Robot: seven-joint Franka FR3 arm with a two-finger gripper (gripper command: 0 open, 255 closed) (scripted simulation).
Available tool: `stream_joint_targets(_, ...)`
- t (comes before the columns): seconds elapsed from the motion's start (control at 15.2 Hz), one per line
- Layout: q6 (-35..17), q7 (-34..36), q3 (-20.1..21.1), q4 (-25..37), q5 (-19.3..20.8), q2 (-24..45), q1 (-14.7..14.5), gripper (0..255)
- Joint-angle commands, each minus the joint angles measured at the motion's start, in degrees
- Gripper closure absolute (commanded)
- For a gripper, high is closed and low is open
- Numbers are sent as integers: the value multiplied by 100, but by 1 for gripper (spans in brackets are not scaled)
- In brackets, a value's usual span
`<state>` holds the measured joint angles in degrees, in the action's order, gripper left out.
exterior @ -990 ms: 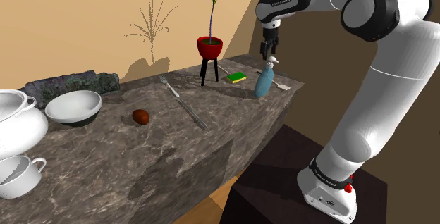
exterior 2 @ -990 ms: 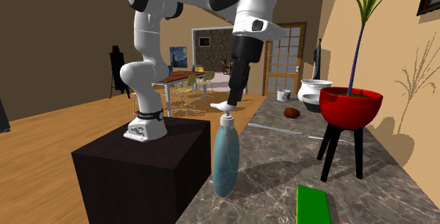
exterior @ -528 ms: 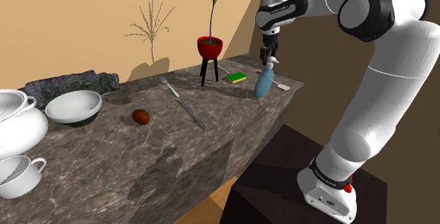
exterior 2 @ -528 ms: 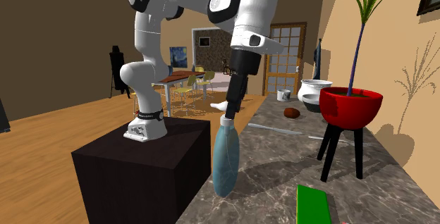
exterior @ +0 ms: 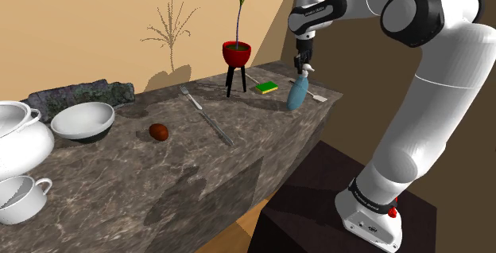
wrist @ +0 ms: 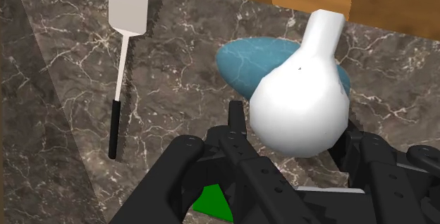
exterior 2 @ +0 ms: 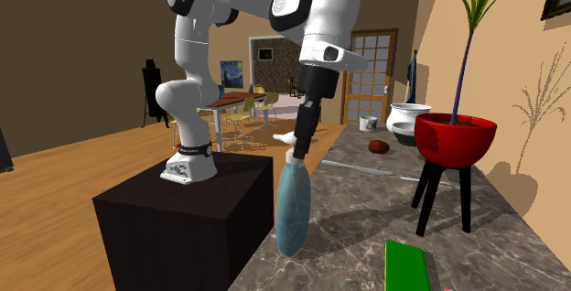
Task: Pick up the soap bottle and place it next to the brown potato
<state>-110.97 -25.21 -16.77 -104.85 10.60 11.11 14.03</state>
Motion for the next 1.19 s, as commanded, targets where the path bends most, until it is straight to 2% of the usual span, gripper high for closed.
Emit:
stream_joint_targets(0.0,0,0,-1,-2,1,2,1,255)
stream_joint_targets(0.46,-1,0,-1,-1,1,3,1,255)
stream_joint_targets(1.12,711,-111,-2,554,9,-168,-19,255)
